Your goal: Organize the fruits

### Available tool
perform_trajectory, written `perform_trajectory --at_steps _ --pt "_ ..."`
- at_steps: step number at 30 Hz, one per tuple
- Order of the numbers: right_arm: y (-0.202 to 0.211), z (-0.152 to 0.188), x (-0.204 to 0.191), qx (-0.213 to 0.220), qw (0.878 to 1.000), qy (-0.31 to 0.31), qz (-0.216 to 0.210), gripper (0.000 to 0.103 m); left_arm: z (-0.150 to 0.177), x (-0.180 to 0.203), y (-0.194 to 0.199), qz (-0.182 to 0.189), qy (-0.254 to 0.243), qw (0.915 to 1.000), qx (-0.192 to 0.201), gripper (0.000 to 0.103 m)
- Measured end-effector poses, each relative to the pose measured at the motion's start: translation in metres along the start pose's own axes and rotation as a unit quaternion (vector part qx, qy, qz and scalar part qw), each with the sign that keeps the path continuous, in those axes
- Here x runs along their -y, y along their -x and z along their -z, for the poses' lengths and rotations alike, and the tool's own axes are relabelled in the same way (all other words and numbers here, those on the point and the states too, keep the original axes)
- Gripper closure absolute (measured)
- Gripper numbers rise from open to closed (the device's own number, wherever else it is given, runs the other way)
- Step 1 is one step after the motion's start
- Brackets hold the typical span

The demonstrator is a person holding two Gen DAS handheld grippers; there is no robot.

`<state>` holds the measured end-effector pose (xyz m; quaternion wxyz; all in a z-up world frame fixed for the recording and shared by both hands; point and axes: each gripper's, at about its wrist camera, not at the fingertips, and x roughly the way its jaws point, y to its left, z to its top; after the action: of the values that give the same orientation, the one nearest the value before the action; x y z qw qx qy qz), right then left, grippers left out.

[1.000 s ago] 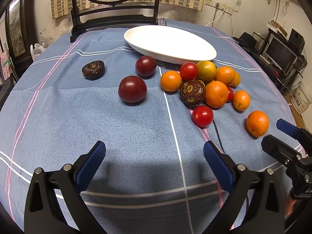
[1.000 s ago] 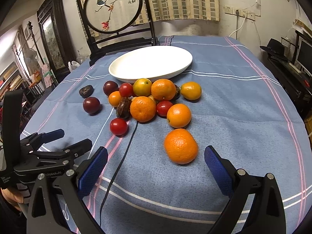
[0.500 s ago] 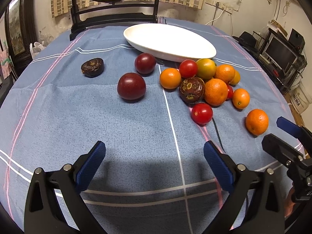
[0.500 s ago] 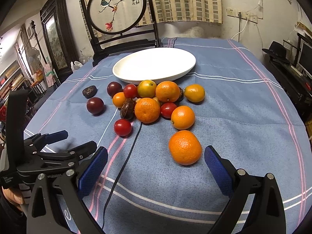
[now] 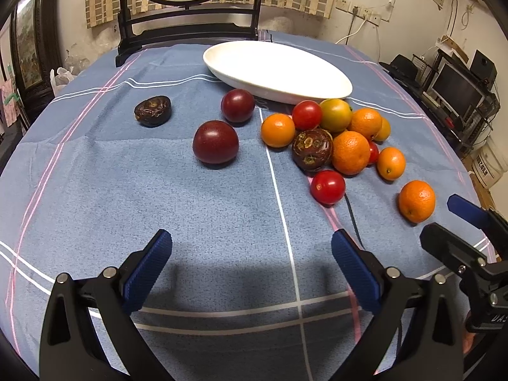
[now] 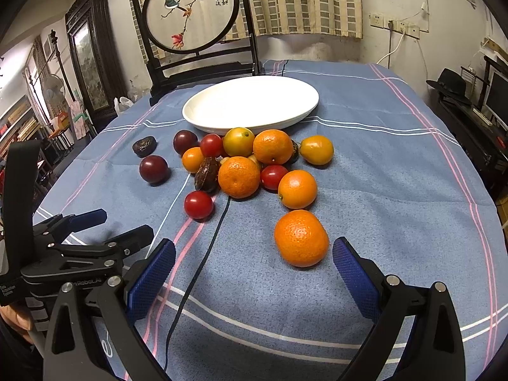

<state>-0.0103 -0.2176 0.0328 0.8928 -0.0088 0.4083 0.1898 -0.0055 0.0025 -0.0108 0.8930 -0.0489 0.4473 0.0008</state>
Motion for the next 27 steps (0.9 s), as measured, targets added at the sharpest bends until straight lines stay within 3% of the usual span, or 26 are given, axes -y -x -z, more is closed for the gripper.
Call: perform_trajectory --at_steps 6,16,22,24,27 --pt "-0.002 0.001 0.001 -0.003 1.000 0.005 0.013 0.004 0.001 0.000 -0.001 0.007 -0.003 1.0000 -0.004 0.005" --pt "-0.029 -0.001 0.013 -0.053 0.998 0.008 0.031 0.006 0.004 -0.008 0.001 0.008 -0.015 0.9999 0.002 0.005" --pt "-0.047 -0.006 0.027 -0.072 0.997 -0.022 0.008 0.040 0.002 -0.017 0.002 0.019 -0.012 0.9997 0.003 0.005" --pt "-0.049 -0.005 0.031 -0.069 0.997 -0.022 0.015 0.058 -0.002 -0.019 0.002 0.020 -0.016 0.9997 0.003 0.005" --pt "-0.048 -0.004 0.036 -0.065 0.998 -0.026 -0.003 0.059 -0.010 -0.029 0.002 0.027 -0.014 0.9995 0.001 0.005"
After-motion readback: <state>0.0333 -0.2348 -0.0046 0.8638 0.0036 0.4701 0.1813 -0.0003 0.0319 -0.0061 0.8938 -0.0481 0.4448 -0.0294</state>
